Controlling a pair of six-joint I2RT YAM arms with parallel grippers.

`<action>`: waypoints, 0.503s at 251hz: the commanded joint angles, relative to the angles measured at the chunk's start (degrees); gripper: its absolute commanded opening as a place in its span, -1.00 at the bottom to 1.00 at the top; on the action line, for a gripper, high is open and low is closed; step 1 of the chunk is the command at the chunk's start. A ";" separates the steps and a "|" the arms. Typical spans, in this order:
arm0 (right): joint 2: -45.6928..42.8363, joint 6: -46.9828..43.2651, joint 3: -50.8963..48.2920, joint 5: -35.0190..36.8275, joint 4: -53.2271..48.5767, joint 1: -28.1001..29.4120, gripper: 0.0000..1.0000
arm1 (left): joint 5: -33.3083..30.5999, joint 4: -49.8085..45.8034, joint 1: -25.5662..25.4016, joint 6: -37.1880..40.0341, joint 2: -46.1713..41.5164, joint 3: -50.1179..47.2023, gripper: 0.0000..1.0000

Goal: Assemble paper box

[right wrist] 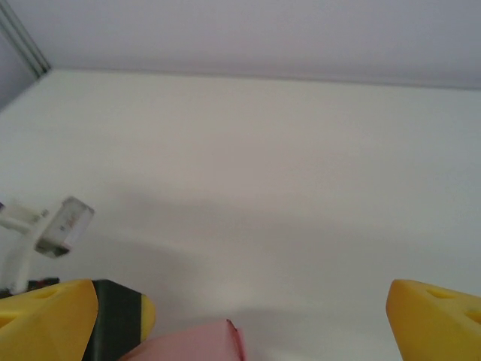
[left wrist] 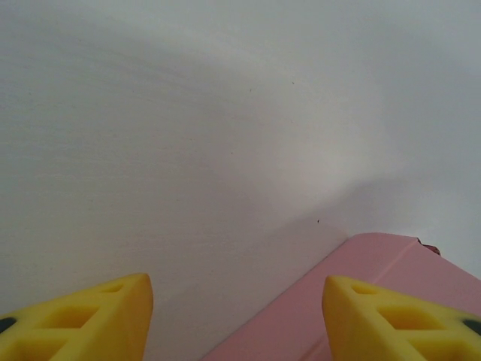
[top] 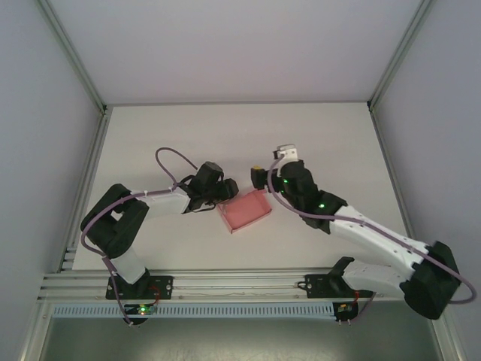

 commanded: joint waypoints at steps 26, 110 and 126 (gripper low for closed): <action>5.39 1.38 -1.42 -5.56 -3.02 -2.93 0.88 | -1.55 -2.31 -1.07 3.26 0.58 1.72 0.23; 6.47 6.99 -12.45 -11.70 -1.70 -4.42 0.66 | -1.89 -4.39 -1.31 5.01 0.58 3.23 0.26; 6.90 7.64 -13.92 -11.56 -0.60 -4.41 0.64 | -1.90 -4.80 -1.28 5.33 0.60 3.49 0.27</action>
